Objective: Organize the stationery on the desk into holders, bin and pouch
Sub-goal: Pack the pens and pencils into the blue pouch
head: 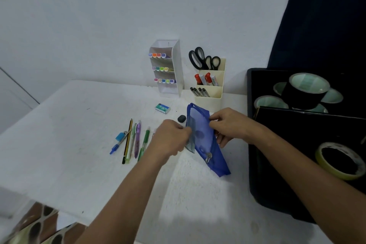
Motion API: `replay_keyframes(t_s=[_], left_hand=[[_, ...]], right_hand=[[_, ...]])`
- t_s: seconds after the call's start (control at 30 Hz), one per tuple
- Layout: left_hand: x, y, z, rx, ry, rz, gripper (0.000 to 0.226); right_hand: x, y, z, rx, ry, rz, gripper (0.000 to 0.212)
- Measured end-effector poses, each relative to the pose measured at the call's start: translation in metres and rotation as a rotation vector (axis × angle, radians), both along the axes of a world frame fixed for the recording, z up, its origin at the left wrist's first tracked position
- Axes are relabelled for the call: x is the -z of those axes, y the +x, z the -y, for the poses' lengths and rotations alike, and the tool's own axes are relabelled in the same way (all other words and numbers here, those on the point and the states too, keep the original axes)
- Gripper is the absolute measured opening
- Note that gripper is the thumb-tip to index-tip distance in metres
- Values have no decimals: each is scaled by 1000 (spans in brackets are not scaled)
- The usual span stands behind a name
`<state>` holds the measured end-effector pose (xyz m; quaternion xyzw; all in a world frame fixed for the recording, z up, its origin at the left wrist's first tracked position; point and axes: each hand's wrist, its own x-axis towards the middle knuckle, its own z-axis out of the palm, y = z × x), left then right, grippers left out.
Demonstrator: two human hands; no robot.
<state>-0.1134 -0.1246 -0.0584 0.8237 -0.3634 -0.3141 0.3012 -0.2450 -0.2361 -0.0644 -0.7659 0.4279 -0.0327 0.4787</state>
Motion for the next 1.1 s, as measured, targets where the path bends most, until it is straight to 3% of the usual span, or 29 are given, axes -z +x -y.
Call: replay_keyframes(t_s=[0.33,0.57,0.63,0.7,0.83,0.93,1.1], left_hand=[[27,-27,37,133,-9,284,22],[31,-26,31,293,15,216,32],[31,-20,26,262,-61,184,35],[31,-9,23,199,-102,228,24],[37,24,21,82,68,393,25],[41,41,17,124,278,461,31],[48,53,18,212,431,478,62]], right_hand=[[3,-3,3,8,-20,-9,26],[4,-4,6,19,-12,-9,29],[4,-5,7,29,-2,-3,29],[5,-5,8,39,-3,-10,30],[9,-2,8,51,-31,-35,33],[11,-1,9,54,-36,-39,36],[11,-2,9,53,-42,-41,35]])
